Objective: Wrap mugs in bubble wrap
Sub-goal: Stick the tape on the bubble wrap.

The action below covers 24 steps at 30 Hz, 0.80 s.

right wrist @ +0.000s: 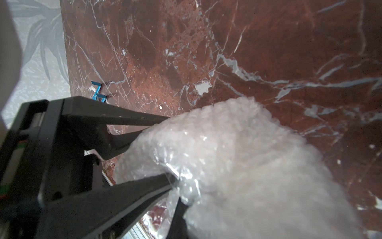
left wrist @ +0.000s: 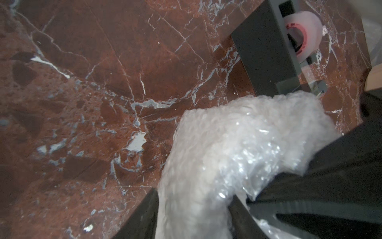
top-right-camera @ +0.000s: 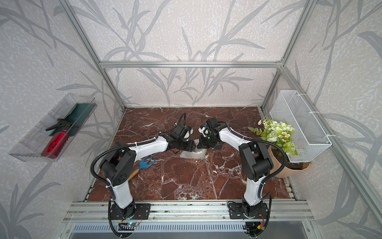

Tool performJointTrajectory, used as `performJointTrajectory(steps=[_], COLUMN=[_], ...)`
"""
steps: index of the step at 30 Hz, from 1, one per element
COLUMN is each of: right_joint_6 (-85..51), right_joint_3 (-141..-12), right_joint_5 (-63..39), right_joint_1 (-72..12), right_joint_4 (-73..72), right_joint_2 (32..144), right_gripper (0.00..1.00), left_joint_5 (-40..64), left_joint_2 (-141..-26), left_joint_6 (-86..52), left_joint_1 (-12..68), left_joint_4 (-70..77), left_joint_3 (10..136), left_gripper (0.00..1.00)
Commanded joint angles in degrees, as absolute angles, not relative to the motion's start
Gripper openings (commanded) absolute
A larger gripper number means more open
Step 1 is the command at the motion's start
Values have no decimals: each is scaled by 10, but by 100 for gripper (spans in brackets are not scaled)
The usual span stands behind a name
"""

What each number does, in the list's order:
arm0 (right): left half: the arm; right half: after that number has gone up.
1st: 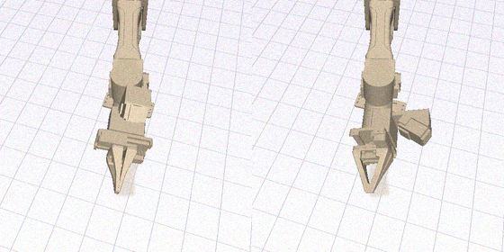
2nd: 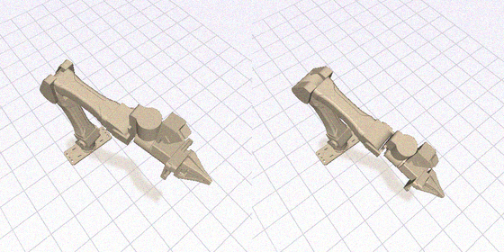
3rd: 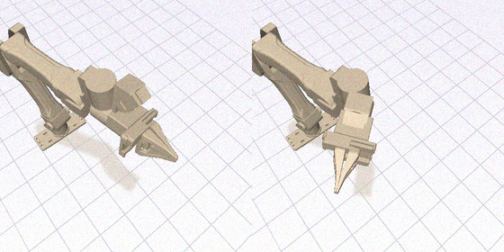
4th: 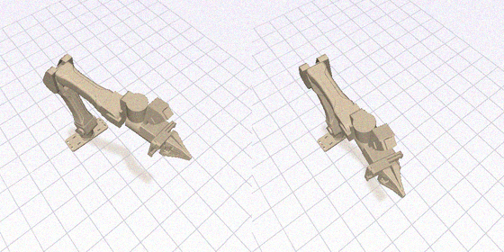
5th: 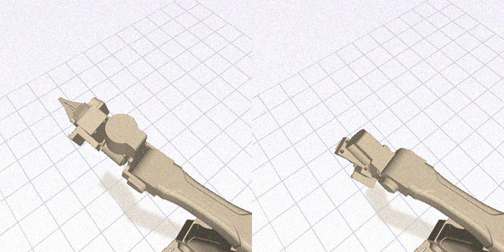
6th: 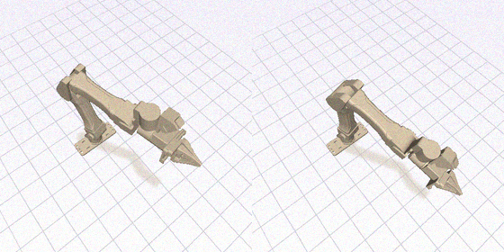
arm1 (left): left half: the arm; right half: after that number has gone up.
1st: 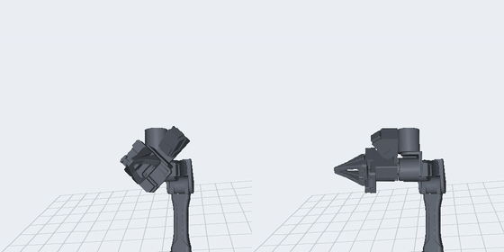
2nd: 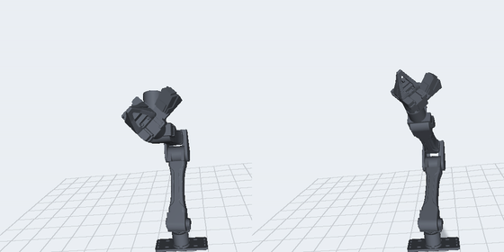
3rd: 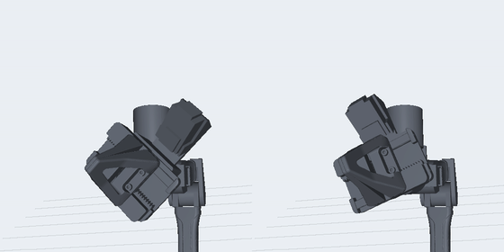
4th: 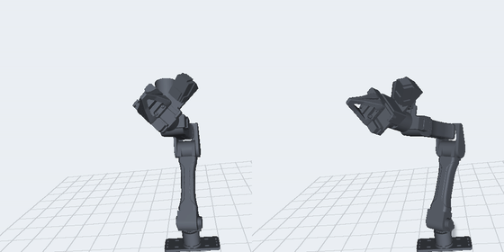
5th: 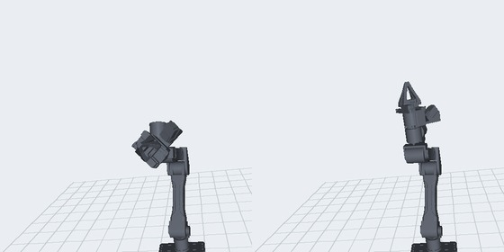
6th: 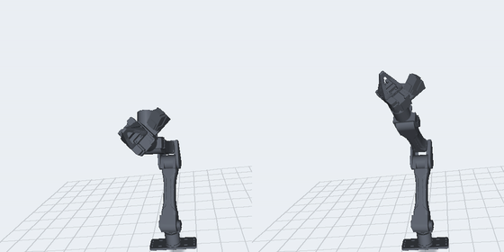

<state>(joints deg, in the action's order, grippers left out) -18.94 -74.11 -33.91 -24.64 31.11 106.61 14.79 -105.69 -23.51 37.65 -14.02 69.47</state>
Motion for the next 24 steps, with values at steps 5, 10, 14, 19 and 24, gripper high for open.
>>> performJointTrajectory(steps=[5, 10, 14, 19, 24], right_joint_6=[-197, -197, -199, -201, -203], right_joint_3=[-742, -743, -743, -739, -739], right_joint_5=[-296, -295, -294, -292, -292], right_joint_1=[-245, -248, -251, -255, -258], right_joint_4=[350, 352, 353, 352, 348], right_joint_2=[1089, 1090, 1088, 1086, 1083], right_gripper=[0, 0, 0, 0, 0], left_joint_5=[130, 120, 116, 118, 112], left_joint_2=[-1024, -1002, -978, -950, -941], left_joint_6=[-227, -233, -236, -234, -233], left_joint_1=[378, 373, 369, 365, 364], left_joint_4=[-159, -144, -130, -103, -67], left_joint_3=[672, 652, 640, 633, 632], left_gripper=[51, 51, 51, 53, 57])
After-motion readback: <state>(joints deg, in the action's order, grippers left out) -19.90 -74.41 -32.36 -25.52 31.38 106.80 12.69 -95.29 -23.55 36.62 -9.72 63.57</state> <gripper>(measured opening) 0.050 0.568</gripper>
